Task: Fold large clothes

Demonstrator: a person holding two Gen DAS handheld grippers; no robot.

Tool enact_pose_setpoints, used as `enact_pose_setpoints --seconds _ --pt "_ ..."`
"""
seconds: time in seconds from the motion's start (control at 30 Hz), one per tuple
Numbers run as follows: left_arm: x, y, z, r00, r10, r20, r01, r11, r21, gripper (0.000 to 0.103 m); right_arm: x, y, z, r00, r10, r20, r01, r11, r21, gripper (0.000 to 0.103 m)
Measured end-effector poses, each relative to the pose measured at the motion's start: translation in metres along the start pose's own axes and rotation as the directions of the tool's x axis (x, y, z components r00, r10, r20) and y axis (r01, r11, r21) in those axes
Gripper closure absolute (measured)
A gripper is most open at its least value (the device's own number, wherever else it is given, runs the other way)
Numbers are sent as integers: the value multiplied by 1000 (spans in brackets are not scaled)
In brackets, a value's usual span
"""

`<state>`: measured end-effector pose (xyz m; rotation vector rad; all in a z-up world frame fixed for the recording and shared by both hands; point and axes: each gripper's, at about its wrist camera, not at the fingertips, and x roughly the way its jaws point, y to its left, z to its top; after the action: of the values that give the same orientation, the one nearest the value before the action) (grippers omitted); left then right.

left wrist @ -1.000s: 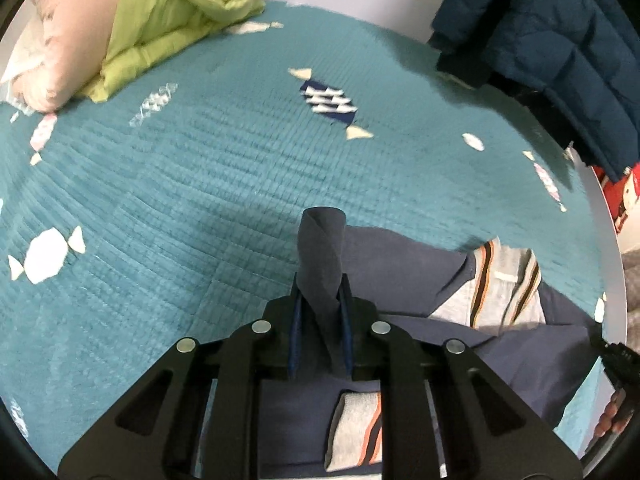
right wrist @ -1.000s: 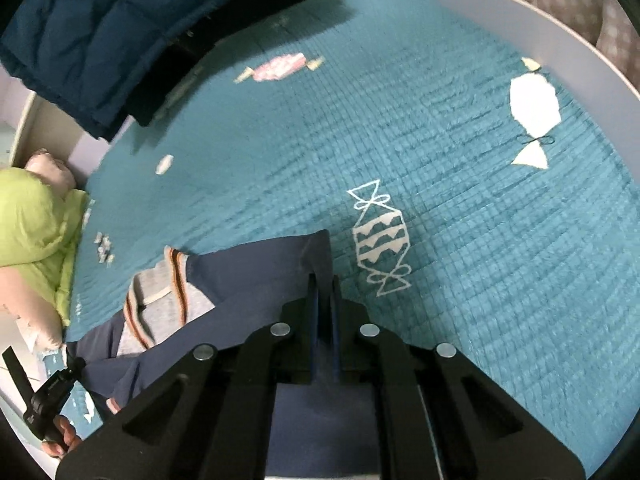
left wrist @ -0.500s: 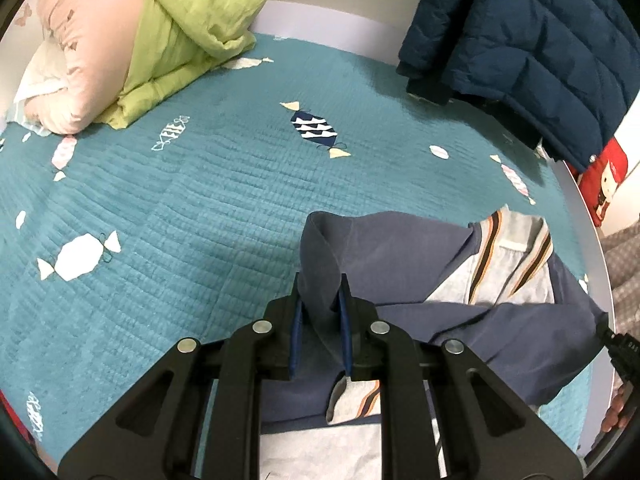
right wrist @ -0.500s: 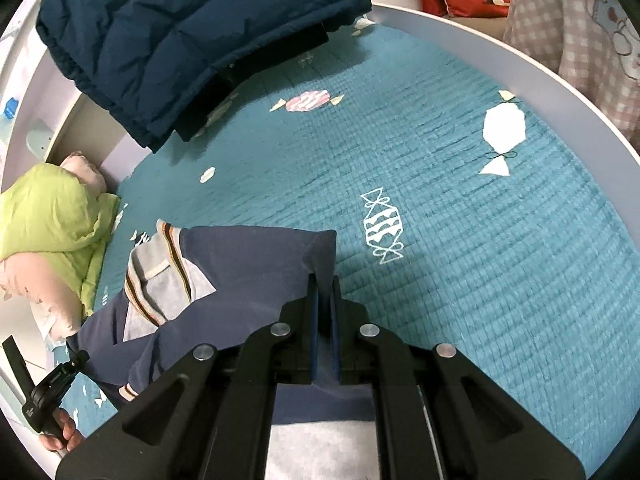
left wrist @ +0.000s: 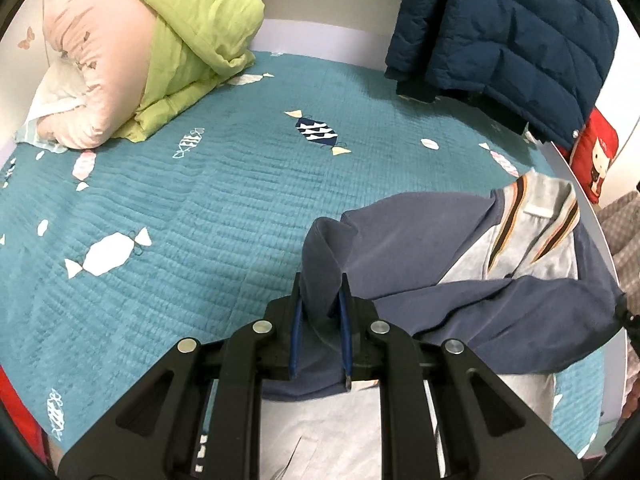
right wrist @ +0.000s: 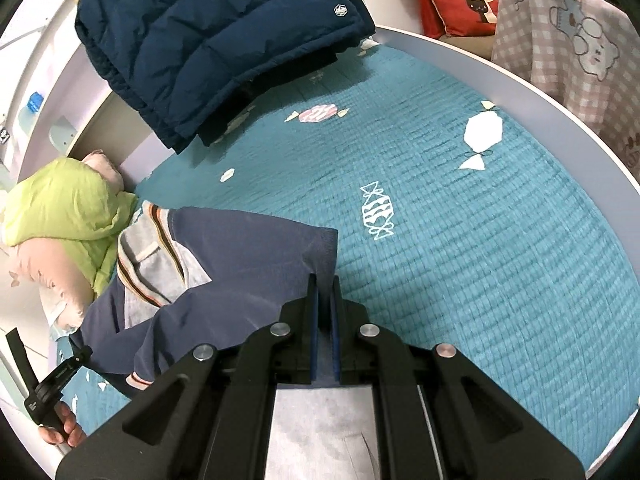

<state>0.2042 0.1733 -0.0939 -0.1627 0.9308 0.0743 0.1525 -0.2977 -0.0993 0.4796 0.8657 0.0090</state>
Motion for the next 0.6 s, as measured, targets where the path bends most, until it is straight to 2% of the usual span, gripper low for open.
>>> enact_pose_setpoints --seconds 0.2,0.6 --pt "-26 2 -24 1000 -7 17 6 999 37 88 -23 -4 -21 1000 22 15 -22 1000 -8 98" --pt "-62 15 -90 1000 -13 25 10 995 104 87 -55 -18 -83 1000 16 -18 -16 1000 -23 98"
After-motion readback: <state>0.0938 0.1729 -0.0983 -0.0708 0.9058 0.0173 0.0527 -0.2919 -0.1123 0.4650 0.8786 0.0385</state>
